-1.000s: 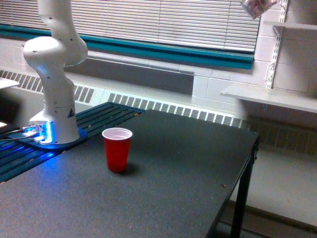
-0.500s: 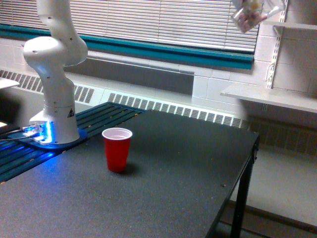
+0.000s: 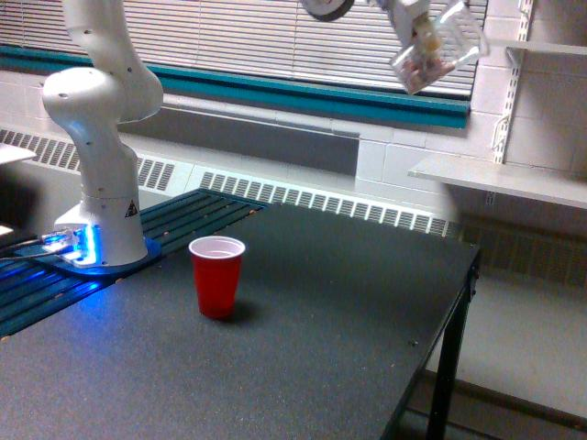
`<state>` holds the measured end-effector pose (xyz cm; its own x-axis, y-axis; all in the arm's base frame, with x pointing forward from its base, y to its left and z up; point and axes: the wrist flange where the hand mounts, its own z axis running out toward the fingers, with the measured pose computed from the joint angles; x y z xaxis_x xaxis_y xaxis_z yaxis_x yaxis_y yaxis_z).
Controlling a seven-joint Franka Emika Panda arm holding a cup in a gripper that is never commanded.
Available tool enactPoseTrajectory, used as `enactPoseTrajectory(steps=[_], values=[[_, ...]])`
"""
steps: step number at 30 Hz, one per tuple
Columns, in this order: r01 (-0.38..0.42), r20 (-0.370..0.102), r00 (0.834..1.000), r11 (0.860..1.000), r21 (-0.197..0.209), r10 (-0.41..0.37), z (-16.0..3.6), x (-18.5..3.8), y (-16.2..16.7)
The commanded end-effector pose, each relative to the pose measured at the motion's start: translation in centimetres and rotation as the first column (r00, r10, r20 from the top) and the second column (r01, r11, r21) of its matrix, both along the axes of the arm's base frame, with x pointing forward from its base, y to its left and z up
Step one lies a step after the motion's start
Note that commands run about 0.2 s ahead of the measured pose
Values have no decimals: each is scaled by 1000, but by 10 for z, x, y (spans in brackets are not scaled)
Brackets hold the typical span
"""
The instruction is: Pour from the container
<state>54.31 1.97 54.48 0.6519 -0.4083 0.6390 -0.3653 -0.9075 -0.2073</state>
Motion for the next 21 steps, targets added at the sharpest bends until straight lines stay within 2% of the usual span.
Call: enactPoseTrajectory(steps=[1, 5, 9, 11, 18, 21], values=[[3, 16, 1000, 1000, -11, -2, -12, -21, -15], [15, 16, 1000, 1000, -13, -15, -24, -34, -22], [20, 5, 1000, 1000, -2, -20, -38, -47, -29], [28, 1, 1000, 999, 16, -28, -46, -54, -32], [44, -28, 999, 999, 17, -44, -73, -79, -38], [49, -49, 998, 998, 31, -47, -86, -90, -40]])
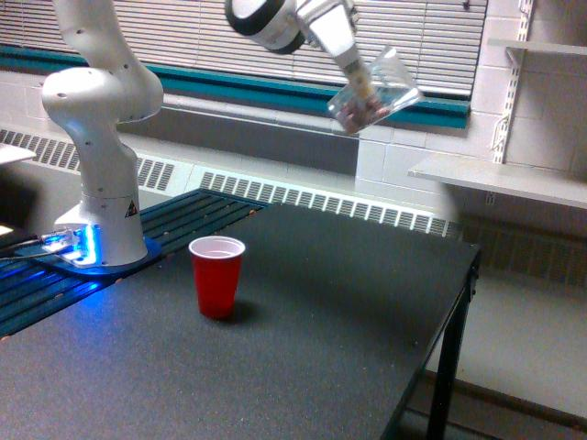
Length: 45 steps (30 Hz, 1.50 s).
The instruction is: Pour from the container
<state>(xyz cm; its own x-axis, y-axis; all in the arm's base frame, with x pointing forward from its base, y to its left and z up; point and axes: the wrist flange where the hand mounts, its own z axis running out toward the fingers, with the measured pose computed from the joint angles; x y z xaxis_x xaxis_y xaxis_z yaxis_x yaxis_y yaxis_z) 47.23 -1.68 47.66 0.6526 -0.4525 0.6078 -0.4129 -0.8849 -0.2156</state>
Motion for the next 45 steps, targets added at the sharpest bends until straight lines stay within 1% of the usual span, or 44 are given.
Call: enactPoseTrajectory(steps=[1, 5, 9, 14, 17, 20, 25, 27, 39, 45], values=[[4, -23, 1000, 1000, 12, -3, -23, -23, -4], [8, -49, 999, 1000, -2, -8, -39, -39, -6], [19, -83, 996, 1000, 8, -18, -56, -56, -7], [23, -131, 991, 999, -30, -27, -75, -81, -11], [26, -171, 985, 998, -49, -34, -88, -97, -12], [29, -217, 975, 997, -66, -43, -103, -113, -14], [42, -313, 948, 996, -76, -63, -131, -139, -17], [43, -341, 937, 996, -83, -69, -140, -149, -18], [70, -374, 922, 992, -102, -103, -135, -157, -27], [75, -400, 909, 991, -112, -114, -136, -162, -30]])
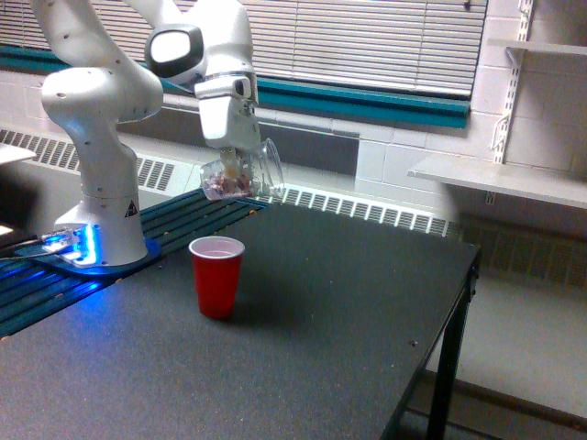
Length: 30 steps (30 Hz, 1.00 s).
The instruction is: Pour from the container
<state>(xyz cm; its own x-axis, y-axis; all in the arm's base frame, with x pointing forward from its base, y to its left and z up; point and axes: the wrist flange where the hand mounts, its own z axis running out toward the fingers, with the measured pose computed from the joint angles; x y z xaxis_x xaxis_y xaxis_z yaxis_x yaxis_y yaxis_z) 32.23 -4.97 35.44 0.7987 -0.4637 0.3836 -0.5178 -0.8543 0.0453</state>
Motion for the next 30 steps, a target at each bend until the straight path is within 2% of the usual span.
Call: enactPoseTrajectory(steps=[1, 15, 30], values=[[22, -55, 998, 1000, 1, -22, -14, -13, 2], [62, -115, 991, 998, -19, -64, -15, -24, 1], [129, -162, 978, 991, -42, -134, -3, -41, -1]])
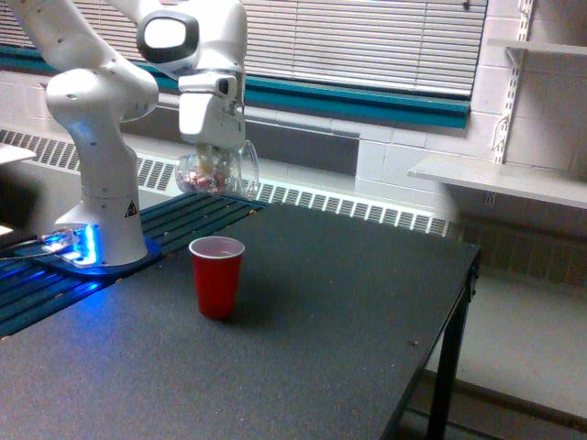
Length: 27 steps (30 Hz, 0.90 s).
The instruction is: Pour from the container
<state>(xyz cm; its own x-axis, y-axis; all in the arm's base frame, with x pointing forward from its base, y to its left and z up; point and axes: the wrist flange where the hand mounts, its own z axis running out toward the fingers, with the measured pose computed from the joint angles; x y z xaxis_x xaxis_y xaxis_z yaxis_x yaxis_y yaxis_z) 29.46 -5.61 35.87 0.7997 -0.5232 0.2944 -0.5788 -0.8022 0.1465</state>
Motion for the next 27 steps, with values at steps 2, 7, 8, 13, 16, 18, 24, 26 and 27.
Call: enactPoseTrajectory(steps=[2, 7, 8, 13, 16, 18, 24, 26, 27], values=[[53, -34, 998, 999, 0, -53, -4, -17, 5], [70, -44, 997, 998, -2, -70, 2, -24, 3], [75, -50, 996, 997, -4, -75, 2, -25, 3], [90, -78, 993, 996, -6, -90, 3, -32, 2], [96, -98, 991, 995, -8, -97, 2, -35, 0], [98, -105, 990, 995, -11, -98, 2, -37, 0], [94, -129, 987, 995, -17, -95, 0, -40, 0], [88, -139, 986, 996, -19, -90, -2, -41, 1], [85, -143, 986, 996, -21, -87, -3, -41, 1]])
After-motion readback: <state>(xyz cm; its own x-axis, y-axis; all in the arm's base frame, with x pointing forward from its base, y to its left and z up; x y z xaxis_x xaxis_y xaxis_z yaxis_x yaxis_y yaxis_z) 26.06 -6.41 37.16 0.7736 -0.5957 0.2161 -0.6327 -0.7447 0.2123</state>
